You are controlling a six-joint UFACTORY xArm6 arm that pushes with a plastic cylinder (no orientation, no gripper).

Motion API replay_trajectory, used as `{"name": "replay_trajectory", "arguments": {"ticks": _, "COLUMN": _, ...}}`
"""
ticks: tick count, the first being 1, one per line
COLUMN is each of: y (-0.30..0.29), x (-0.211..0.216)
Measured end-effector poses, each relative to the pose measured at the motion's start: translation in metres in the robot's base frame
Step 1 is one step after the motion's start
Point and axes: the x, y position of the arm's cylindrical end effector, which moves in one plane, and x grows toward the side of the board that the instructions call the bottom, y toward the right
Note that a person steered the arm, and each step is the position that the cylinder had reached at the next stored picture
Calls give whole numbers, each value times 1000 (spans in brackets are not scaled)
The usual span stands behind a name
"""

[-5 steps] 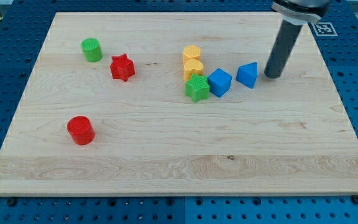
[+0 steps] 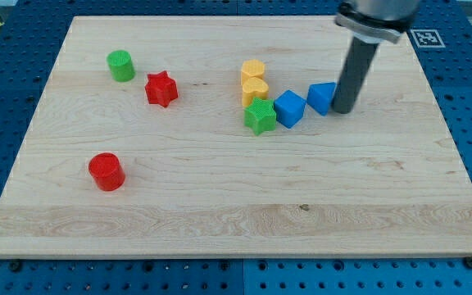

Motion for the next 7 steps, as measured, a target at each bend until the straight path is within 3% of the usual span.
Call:
{"name": "replay_trajectory", "arguments": {"ticks": 4, "y": -2, "x": -41}}
{"name": "replay_trajectory", "arguments": {"ticks": 5, "y": -39, "x": -39}}
{"name": "replay_trajectory", "arguments": {"ticks": 7, "y": -41, "x": -42}}
